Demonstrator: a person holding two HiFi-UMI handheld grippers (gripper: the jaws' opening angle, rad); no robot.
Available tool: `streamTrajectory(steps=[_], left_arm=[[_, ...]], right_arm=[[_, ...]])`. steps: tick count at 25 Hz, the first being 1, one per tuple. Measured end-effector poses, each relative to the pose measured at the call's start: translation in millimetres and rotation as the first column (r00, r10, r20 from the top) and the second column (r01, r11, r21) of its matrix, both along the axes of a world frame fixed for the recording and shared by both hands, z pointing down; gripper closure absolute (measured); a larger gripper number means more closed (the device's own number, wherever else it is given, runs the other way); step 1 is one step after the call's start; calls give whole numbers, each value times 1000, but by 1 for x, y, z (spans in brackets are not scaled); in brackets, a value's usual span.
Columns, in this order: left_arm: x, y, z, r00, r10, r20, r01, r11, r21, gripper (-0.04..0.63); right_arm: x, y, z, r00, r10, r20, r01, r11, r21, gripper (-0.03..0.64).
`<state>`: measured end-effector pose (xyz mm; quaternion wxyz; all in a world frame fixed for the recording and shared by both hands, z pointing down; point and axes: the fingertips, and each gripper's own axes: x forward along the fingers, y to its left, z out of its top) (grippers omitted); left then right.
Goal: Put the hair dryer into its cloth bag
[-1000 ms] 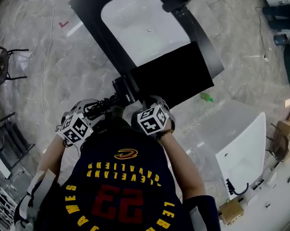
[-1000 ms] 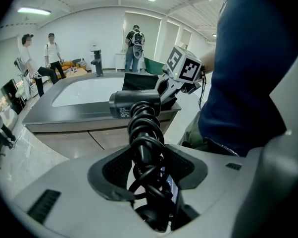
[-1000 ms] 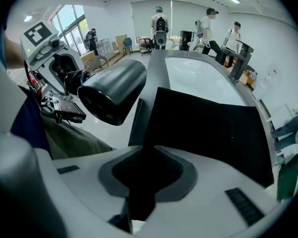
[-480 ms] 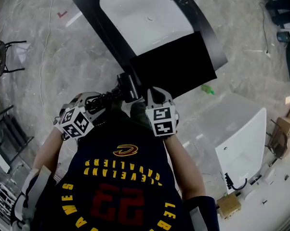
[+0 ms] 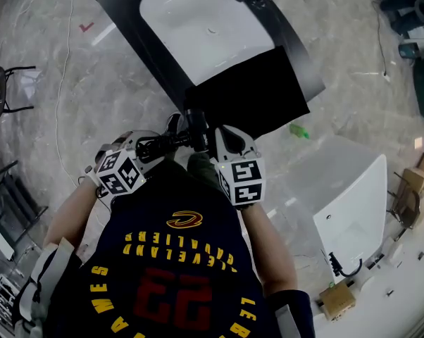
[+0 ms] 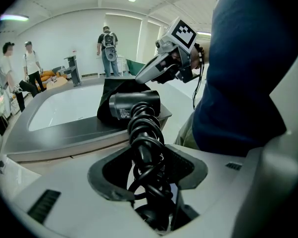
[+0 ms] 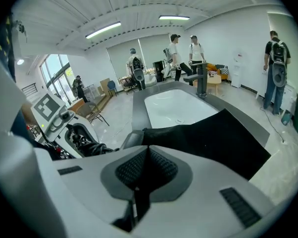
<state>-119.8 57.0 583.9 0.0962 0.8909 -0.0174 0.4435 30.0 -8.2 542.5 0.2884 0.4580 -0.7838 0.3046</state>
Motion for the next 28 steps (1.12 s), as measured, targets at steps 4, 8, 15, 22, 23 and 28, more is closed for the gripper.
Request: streamTrajectory(steps=[4,8,15,22,23,28], left_arm=[[17,-18,6,1000,7,-3,-7,1000,17,385],[36,-40,13,999,-32,-5,32,999,21,385],[87,-62,18,999,-31,-26,32,999,36,385],[125,-79,22,999,-32,-43,35,998,60,385],[131,-82,22,999,-23,-43,26,997,71,385],[163,-94,27,998,-3,-64,9,996,92,385]], right_arm=[[-2,-1,-5,1000,17,20,-17,1000,4,603],[-4,0,-7,1000,18,23,-19,1000,10,603],[-2,-10,-15,996,72,48,-73,997,18,603],[-5,-20,-24,980,116,164,-114,993,-20,603],[-6,-21,-25,979,111,168,-109,994,-18,603],[-8,-24,-31,975,112,193,-112,994,-8,603]])
